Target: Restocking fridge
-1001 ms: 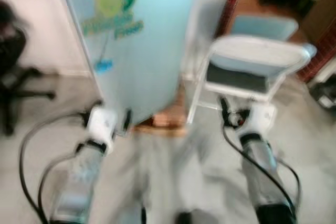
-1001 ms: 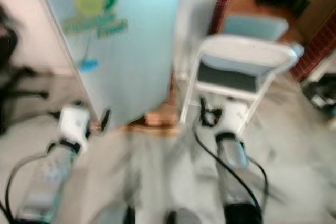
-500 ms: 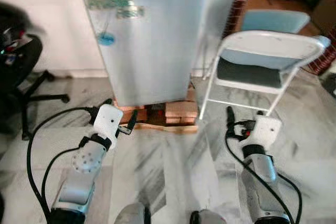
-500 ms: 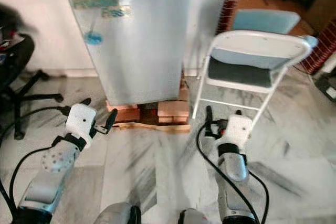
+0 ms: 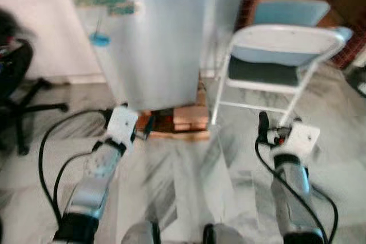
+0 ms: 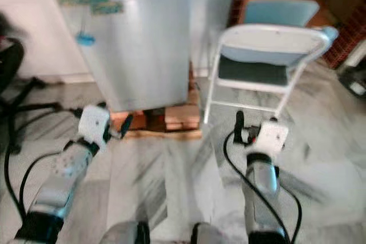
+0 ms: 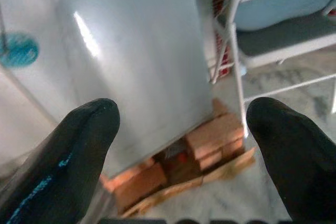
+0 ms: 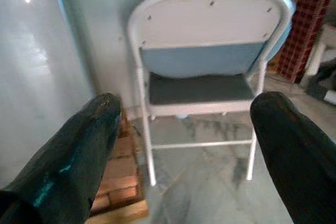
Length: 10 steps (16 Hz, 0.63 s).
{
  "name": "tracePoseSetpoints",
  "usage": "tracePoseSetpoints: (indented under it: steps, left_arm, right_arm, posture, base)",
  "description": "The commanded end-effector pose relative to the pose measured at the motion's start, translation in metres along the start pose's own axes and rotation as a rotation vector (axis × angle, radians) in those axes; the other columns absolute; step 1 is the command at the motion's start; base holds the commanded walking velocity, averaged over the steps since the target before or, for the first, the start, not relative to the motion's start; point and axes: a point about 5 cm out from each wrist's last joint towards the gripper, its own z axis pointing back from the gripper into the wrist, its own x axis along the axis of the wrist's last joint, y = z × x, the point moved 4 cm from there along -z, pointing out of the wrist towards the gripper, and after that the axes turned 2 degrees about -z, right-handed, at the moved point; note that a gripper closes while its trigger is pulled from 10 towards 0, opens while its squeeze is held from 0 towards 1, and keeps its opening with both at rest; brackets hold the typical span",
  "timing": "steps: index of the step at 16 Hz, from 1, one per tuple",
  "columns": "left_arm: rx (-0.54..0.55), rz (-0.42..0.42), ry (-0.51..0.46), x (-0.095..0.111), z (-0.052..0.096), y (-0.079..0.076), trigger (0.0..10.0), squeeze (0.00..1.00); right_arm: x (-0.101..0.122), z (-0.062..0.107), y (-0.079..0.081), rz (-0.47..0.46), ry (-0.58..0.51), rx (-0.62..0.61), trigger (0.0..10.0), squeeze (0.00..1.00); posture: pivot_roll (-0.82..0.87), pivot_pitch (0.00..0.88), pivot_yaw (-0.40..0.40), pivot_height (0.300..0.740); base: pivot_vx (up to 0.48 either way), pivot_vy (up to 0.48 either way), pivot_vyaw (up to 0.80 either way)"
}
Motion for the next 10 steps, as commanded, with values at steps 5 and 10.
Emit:
tracePoseSetpoints:
  steps: [5,10]
  left_arm:
    - [-0.015,-0.001,0.018,-0.008,0.006,0.005,10.0,0.00]
    - [-0.057,-0.028,0.043,-0.016,0.017,-0.002,10.0,0.00]
  right_arm:
    - [0.005,-0.002,0.024,-0.033,-0.010,0.045,10.0,0.00]
    - [-0.001,0.003,0.027,-0.044,0.026,0.074,10.0,0.00]
  posture:
    - [0.05,0.087,0.040,0.740]
    - [0.08,0.090,-0.002,0.740]
  base:
    - [0.000,0.462,-0.48]
    - [0.000,0.463,-0.48]
